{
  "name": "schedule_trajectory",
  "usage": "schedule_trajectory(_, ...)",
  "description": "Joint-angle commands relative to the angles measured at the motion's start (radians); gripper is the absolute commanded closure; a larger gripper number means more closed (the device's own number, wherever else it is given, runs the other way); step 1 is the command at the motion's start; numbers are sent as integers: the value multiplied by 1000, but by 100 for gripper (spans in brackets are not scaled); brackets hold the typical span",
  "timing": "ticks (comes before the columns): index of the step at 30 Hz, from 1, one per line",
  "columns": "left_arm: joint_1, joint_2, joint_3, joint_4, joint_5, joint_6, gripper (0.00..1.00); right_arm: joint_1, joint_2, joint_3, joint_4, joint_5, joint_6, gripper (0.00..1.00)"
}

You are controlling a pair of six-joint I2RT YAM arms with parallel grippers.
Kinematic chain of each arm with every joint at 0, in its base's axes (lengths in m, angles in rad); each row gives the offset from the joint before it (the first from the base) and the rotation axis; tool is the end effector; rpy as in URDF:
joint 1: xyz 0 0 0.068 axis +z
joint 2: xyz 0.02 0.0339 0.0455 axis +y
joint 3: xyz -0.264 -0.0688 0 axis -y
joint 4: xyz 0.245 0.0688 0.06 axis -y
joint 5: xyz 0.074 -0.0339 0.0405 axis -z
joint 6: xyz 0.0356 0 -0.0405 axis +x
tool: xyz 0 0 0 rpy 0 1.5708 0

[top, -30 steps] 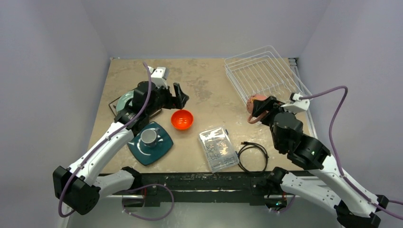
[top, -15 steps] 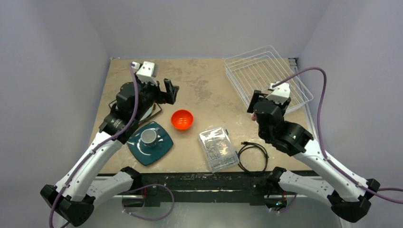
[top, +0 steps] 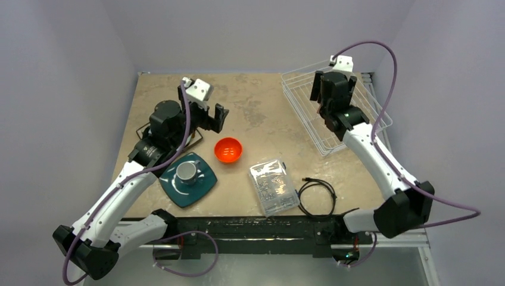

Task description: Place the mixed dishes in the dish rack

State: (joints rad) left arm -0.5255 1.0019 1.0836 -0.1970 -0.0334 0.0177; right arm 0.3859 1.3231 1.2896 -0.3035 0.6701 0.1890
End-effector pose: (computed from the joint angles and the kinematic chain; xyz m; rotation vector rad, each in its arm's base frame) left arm 0.1960 -0.1123 0.4031 0.4312 1.6427 -0.3525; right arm 0.2847 0.0918 0.3875 0.2633 1.8205 -0.2372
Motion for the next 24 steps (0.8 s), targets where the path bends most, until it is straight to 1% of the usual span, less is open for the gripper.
schedule_trajectory(1, -9, -18, 8, 69, 85, 34, 15, -84, 106, 90, 179, -145, -87, 100)
schedule_trajectory(3, -7, -5, 15, 67, 87, 55, 17, -124, 184, 149, 154, -188, -79, 100)
schedule_trajectory(5, -5, 4, 16, 61, 69, 75, 17, -133, 251, 219, 142, -218, -101, 100)
schedule_trajectory(8, -4, 13, 32, 43, 78, 103, 18, -141, 324, 252, 222, -188, -161, 100)
schedule_trajectory(10, -1, 14, 50, 22, 99, 111, 19, -163, 382, 290, 242, -221, -174, 100)
schedule_trajectory(15, 28, 0, 45, 34, 127, 99, 19, -198, 570, 456, 166, -310, -183, 100)
schedule_trajectory(17, 40, 3, 47, 37, 134, 94, 19, -199, 622, 506, 144, -321, -183, 100)
schedule_trajectory(22, 61, 20, 53, 44, 163, 72, 20, -214, 669, 498, 183, -436, -229, 100)
schedule_trajectory(24, 74, 30, 59, 47, 184, 46, 20, -228, 684, 496, 198, -507, -240, 100)
